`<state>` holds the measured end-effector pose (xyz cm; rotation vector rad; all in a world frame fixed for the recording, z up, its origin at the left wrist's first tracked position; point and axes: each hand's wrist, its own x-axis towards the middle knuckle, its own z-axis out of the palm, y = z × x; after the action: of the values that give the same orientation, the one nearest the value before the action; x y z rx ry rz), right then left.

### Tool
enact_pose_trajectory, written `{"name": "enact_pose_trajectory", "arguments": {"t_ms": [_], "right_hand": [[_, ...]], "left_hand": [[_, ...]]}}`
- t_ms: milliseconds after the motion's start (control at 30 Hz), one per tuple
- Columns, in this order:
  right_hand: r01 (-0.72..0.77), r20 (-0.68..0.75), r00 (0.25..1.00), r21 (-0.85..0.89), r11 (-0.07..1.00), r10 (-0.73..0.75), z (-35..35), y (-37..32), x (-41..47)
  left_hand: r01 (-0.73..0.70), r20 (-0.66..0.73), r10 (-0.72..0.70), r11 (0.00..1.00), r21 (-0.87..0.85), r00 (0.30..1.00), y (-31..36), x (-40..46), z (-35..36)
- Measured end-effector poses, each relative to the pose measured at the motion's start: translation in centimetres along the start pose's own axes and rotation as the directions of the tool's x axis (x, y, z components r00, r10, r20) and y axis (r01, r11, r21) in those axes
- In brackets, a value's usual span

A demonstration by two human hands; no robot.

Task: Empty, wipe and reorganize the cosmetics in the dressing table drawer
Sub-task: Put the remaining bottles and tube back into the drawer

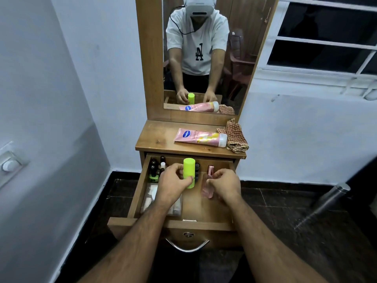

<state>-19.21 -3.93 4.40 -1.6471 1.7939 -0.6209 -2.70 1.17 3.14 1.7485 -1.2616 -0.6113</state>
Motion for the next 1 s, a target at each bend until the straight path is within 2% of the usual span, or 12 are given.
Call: {"name": "enact_pose_trajectory", "arguments": {"t_ms": [233, 567, 1000], "right_hand": [[-0.015, 0.02, 1.0, -0.128, 0.992, 0.018, 1.0, -0.7, 1.4], [-0.048, -0.025, 0.999, -0.168, 0.985, 0.045, 2.2, -1.2, 2.5], [-0.008, -0.06, 0.998, -0.32, 0.947, -0.012, 3.6, -1.1, 2.5]], "left_hand": [[0.013, -0.008, -0.013, 1.0, 0.007, 1.0, -0.7, 0.1, 0.7], [0.035, 0.009, -0.036, 0.998, 0.056, 0.999, -1.1, 0.2, 1.0], [0.046, 0.017, -0.048, 0.997, 0.059, 0.999, -1.0, 0.1, 0.9]]}}
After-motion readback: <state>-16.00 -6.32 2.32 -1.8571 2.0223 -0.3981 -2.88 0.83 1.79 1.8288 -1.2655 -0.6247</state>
